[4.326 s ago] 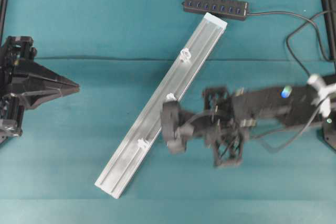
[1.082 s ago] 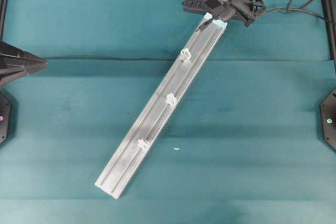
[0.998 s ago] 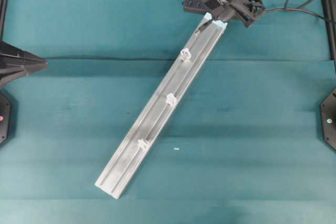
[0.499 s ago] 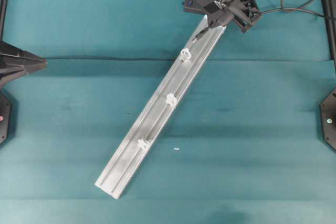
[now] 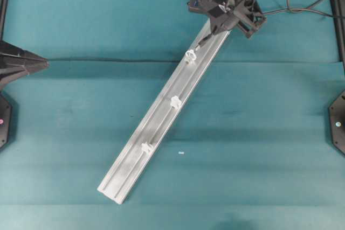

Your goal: Pass the USB cable through three rings with both arms.

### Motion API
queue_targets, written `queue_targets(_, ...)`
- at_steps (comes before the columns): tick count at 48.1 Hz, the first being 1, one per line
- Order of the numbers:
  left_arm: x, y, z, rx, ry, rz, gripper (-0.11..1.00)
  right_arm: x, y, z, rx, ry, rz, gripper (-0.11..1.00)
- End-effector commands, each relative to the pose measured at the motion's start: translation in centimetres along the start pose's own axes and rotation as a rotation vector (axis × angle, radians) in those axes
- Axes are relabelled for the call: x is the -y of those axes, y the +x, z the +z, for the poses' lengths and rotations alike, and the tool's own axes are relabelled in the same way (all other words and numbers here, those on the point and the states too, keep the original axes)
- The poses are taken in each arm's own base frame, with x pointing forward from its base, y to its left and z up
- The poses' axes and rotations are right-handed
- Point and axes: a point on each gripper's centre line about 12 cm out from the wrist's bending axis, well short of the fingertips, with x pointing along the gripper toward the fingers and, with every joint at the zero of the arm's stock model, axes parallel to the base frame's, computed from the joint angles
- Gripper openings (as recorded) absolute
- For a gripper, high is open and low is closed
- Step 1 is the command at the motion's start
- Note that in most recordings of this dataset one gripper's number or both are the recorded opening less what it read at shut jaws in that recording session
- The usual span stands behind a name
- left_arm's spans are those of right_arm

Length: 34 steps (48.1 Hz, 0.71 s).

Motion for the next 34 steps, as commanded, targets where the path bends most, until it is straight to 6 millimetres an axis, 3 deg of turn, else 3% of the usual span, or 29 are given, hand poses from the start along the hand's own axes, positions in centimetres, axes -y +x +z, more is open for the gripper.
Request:
queue_targets(1, 0.0, 0.4, 1.0, 0.019, 0.002, 0.002, -0.01, 0.1, 0.4, 0.3, 0.005, -0.014, 0.002, 0.07)
queue_targets(34, 0.0, 0.6, 0.9, 0.012, 0.002, 0.002, -0.01, -0.1, 1.4, 1.3, 0.042, -0.003, 0.013, 0.07)
